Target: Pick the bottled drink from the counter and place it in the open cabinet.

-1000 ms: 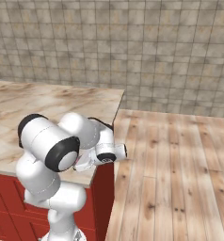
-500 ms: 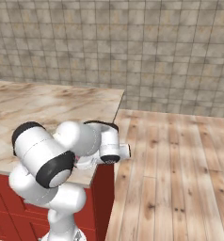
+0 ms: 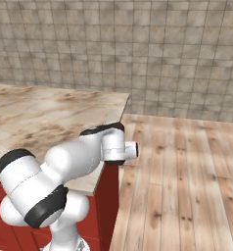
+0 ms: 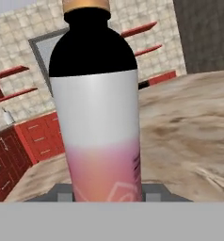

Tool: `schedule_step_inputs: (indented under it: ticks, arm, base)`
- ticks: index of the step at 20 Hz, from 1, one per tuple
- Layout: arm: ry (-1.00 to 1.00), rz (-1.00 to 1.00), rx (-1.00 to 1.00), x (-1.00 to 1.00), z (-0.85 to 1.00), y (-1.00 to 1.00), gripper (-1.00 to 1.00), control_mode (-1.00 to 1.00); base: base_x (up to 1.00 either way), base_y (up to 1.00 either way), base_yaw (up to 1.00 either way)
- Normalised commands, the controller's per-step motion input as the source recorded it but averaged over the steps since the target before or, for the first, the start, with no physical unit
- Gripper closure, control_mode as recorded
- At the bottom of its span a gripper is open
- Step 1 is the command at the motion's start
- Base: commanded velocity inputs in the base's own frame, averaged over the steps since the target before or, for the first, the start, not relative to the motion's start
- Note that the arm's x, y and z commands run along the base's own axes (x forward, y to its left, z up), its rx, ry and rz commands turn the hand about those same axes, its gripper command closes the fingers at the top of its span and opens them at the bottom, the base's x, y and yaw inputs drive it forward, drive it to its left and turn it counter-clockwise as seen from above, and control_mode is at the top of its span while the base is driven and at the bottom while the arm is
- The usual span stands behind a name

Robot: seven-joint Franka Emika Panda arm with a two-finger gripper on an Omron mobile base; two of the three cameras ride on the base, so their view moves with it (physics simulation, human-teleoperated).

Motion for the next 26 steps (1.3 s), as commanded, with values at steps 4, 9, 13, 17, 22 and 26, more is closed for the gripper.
schedule_step_inputs:
  ticks: [4,9,13,17,22,26]
  arm:
    - [0.44,-0.22,-0.07,0.45,0.28,0.0,1.0,-1.0]
    - [0.53,-0.27,-0.13,0.45,0.05,-0.1,1.0,-1.0]
    - [0.37,-0.24,-0.26,0.29,-0.01,-0.05,1.0,-1.0]
    - [0.34,-0.28,-0.3,0.09,0.06,0.0,1.0,-1.0]
    - [0.25,-0.39,-0.32,0.0,0.16,0.09,1.0,-1.0]
    - [0.08,-0.46,-0.24,-0.1,0.19,0.01,1.0,-1.0]
  base:
    - [0.0,0.0,0.0]
    - [0.0,0.0,0.0]
    - [0.0,0.0,0.0]
    - [0.0,0.0,0.0]
    - [0.0,0.0,0.0]
    - [0.0,0.0,0.0]
